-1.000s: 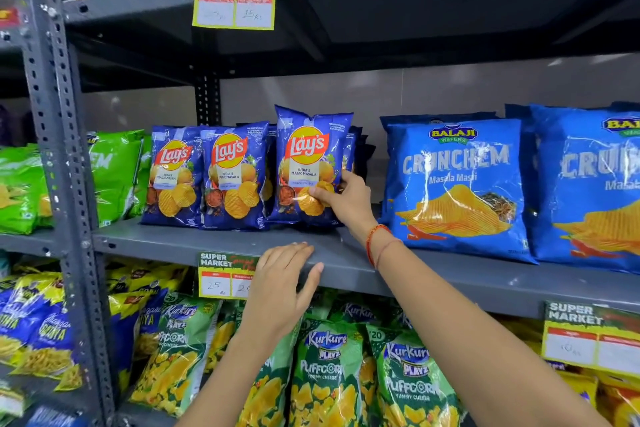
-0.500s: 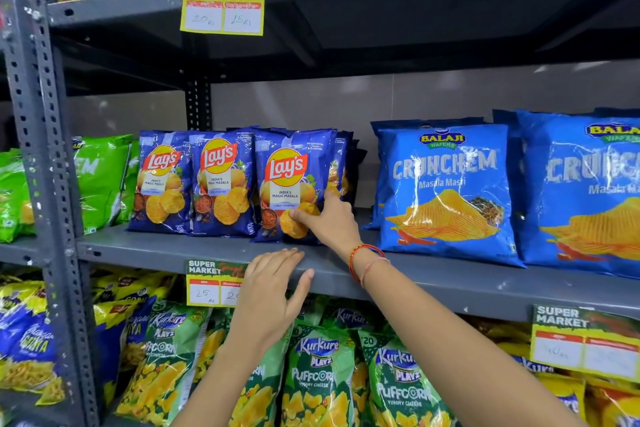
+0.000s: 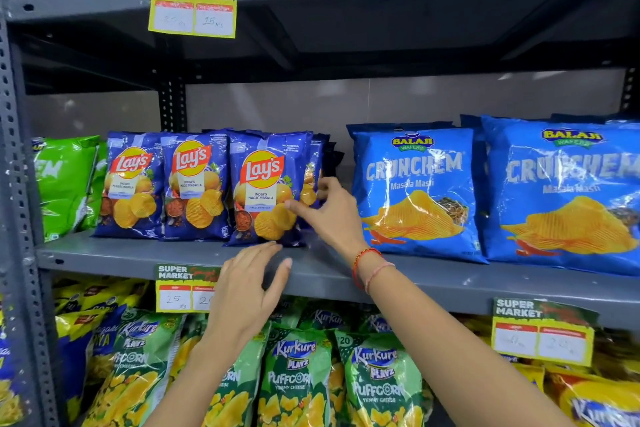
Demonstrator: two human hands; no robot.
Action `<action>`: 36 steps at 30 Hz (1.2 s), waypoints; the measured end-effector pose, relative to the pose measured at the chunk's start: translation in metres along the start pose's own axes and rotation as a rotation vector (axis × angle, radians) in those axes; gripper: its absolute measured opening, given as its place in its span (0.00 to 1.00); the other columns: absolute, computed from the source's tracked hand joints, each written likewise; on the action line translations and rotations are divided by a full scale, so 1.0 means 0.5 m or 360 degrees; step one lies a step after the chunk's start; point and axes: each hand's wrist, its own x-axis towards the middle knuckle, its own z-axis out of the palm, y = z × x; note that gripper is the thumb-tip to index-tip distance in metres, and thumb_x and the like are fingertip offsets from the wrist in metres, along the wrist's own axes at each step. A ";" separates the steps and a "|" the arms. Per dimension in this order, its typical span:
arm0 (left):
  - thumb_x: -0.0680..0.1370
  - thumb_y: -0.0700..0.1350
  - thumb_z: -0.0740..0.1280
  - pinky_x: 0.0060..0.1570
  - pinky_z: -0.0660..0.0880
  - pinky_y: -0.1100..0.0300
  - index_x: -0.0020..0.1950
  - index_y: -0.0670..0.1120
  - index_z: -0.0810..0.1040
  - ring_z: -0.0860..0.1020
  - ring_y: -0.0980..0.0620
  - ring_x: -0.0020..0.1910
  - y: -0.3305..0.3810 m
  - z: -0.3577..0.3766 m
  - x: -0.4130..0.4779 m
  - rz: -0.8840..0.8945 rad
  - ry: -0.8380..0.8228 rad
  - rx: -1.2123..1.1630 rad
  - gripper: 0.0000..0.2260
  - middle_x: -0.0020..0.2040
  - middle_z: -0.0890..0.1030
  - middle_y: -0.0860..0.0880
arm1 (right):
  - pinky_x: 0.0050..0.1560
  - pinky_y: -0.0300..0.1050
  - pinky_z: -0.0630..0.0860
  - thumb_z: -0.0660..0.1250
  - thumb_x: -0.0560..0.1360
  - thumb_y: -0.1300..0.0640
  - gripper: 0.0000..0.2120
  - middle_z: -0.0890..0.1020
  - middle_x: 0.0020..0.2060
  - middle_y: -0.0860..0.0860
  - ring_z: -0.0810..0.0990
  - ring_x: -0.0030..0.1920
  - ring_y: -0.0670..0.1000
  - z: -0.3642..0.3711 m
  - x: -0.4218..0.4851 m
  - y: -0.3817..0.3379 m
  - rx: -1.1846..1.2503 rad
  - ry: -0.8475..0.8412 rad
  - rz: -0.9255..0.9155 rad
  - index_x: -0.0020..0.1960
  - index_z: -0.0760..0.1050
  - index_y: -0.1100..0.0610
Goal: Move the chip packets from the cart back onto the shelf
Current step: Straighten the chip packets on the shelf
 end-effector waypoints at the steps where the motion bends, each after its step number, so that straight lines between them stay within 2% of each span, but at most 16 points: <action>1: 0.76 0.60 0.53 0.55 0.67 0.59 0.60 0.46 0.77 0.75 0.51 0.58 0.014 -0.001 0.012 -0.0010 0.0051 -0.0064 0.25 0.58 0.80 0.50 | 0.55 0.54 0.77 0.75 0.65 0.42 0.31 0.80 0.51 0.51 0.79 0.55 0.54 -0.024 0.002 0.000 0.0009 0.0073 -0.0039 0.61 0.72 0.57; 3: 0.76 0.60 0.53 0.54 0.66 0.63 0.59 0.46 0.77 0.74 0.53 0.57 0.048 0.001 0.041 -0.0009 0.0120 -0.0232 0.24 0.56 0.79 0.51 | 0.55 0.52 0.76 0.74 0.68 0.44 0.28 0.78 0.50 0.49 0.77 0.55 0.53 -0.078 0.005 0.007 -0.0031 0.0253 -0.0113 0.61 0.73 0.57; 6: 0.76 0.60 0.56 0.53 0.67 0.63 0.61 0.47 0.75 0.74 0.54 0.56 0.106 0.024 0.099 -0.0035 0.0140 -0.0506 0.22 0.57 0.78 0.52 | 0.57 0.45 0.70 0.71 0.72 0.45 0.24 0.78 0.57 0.52 0.73 0.60 0.54 -0.170 0.007 0.036 -0.0148 0.0584 -0.0197 0.62 0.73 0.57; 10: 0.77 0.56 0.61 0.60 0.68 0.57 0.68 0.46 0.68 0.73 0.50 0.62 0.172 0.092 0.189 -0.0235 -0.0005 -0.0946 0.24 0.64 0.74 0.46 | 0.60 0.49 0.67 0.69 0.73 0.44 0.28 0.75 0.61 0.56 0.70 0.63 0.58 -0.278 0.014 0.095 -0.0317 0.0906 -0.0034 0.65 0.71 0.59; 14: 0.76 0.59 0.61 0.57 0.61 0.60 0.73 0.44 0.59 0.67 0.47 0.67 0.240 0.149 0.267 -0.0740 -0.0233 -0.1309 0.31 0.70 0.68 0.43 | 0.65 0.52 0.66 0.65 0.74 0.39 0.36 0.71 0.66 0.60 0.70 0.67 0.60 -0.321 0.021 0.142 -0.0108 0.0652 0.0324 0.72 0.63 0.61; 16: 0.75 0.61 0.61 0.58 0.63 0.57 0.73 0.44 0.59 0.66 0.46 0.68 0.259 0.171 0.293 -0.0866 -0.0288 -0.1387 0.32 0.71 0.67 0.44 | 0.60 0.44 0.68 0.65 0.74 0.40 0.36 0.74 0.65 0.57 0.74 0.62 0.58 -0.326 0.029 0.149 0.0207 0.0512 0.0516 0.72 0.61 0.61; 17: 0.74 0.62 0.61 0.60 0.63 0.55 0.73 0.44 0.59 0.67 0.46 0.68 0.264 0.182 0.302 -0.0877 -0.0294 -0.1406 0.33 0.71 0.67 0.44 | 0.56 0.40 0.68 0.64 0.75 0.41 0.34 0.75 0.62 0.56 0.75 0.60 0.57 -0.326 0.034 0.150 0.0353 0.0469 0.0583 0.72 0.62 0.60; 19: 0.72 0.63 0.64 0.64 0.65 0.51 0.71 0.44 0.62 0.68 0.45 0.67 0.266 0.202 0.310 -0.0848 -0.0252 -0.1405 0.34 0.69 0.70 0.46 | 0.59 0.45 0.69 0.65 0.76 0.42 0.31 0.76 0.63 0.57 0.74 0.65 0.59 -0.320 0.046 0.155 0.0476 0.0486 0.0607 0.71 0.65 0.60; 21: 0.72 0.60 0.66 0.59 0.69 0.53 0.62 0.45 0.71 0.73 0.47 0.61 0.268 0.210 0.310 -0.0768 -0.0081 -0.1442 0.25 0.59 0.76 0.48 | 0.65 0.52 0.70 0.66 0.75 0.43 0.25 0.79 0.58 0.55 0.75 0.65 0.59 -0.314 0.056 0.157 0.0446 0.0575 0.0517 0.66 0.71 0.57; 23: 0.73 0.57 0.67 0.53 0.71 0.57 0.56 0.47 0.73 0.77 0.51 0.53 0.269 0.209 0.305 -0.0692 0.0078 -0.1520 0.18 0.53 0.78 0.51 | 0.63 0.54 0.73 0.67 0.74 0.44 0.20 0.81 0.49 0.48 0.79 0.58 0.55 -0.308 0.061 0.157 0.0444 0.0637 0.0422 0.60 0.75 0.55; 26: 0.74 0.54 0.67 0.48 0.74 0.65 0.60 0.47 0.72 0.78 0.59 0.49 0.266 0.209 0.291 -0.0588 0.0186 -0.1639 0.18 0.52 0.79 0.54 | 0.60 0.51 0.76 0.68 0.74 0.45 0.20 0.81 0.45 0.40 0.81 0.51 0.48 -0.299 0.055 0.155 0.0550 0.0647 0.0323 0.60 0.75 0.55; 28: 0.75 0.55 0.66 0.46 0.72 0.65 0.63 0.48 0.70 0.77 0.56 0.51 0.265 0.219 0.283 -0.0566 0.0202 -0.1609 0.20 0.54 0.78 0.53 | 0.61 0.55 0.76 0.68 0.71 0.38 0.24 0.82 0.47 0.42 0.80 0.56 0.52 -0.289 0.046 0.159 0.0560 0.0662 0.0340 0.60 0.74 0.52; 31: 0.76 0.55 0.63 0.40 0.68 0.74 0.67 0.48 0.67 0.74 0.55 0.51 0.265 0.231 0.279 -0.0570 0.0194 -0.1504 0.22 0.56 0.76 0.53 | 0.62 0.58 0.73 0.64 0.66 0.31 0.31 0.82 0.51 0.47 0.77 0.60 0.57 -0.280 0.046 0.177 0.0519 0.0678 0.0377 0.60 0.73 0.51; 33: 0.76 0.57 0.62 0.43 0.69 0.71 0.68 0.48 0.65 0.75 0.54 0.53 0.259 0.236 0.280 -0.0574 0.0185 -0.1492 0.24 0.57 0.75 0.52 | 0.60 0.57 0.75 0.66 0.71 0.36 0.26 0.81 0.46 0.46 0.79 0.56 0.55 -0.283 0.046 0.178 0.0501 0.0689 0.0368 0.60 0.73 0.53; 34: 0.75 0.59 0.62 0.48 0.70 0.66 0.69 0.48 0.64 0.75 0.52 0.55 0.254 0.240 0.280 -0.0581 0.0182 -0.1479 0.26 0.58 0.75 0.51 | 0.59 0.56 0.75 0.66 0.73 0.40 0.23 0.80 0.44 0.45 0.79 0.52 0.53 -0.285 0.046 0.179 0.0491 0.0699 0.0357 0.60 0.72 0.54; 36: 0.75 0.62 0.61 0.56 0.69 0.58 0.70 0.48 0.62 0.73 0.49 0.62 0.248 0.246 0.279 -0.0613 0.0178 -0.1405 0.29 0.63 0.73 0.49 | 0.57 0.52 0.75 0.66 0.75 0.42 0.23 0.81 0.47 0.48 0.79 0.50 0.52 -0.286 0.044 0.180 0.0441 0.0717 0.0346 0.63 0.70 0.56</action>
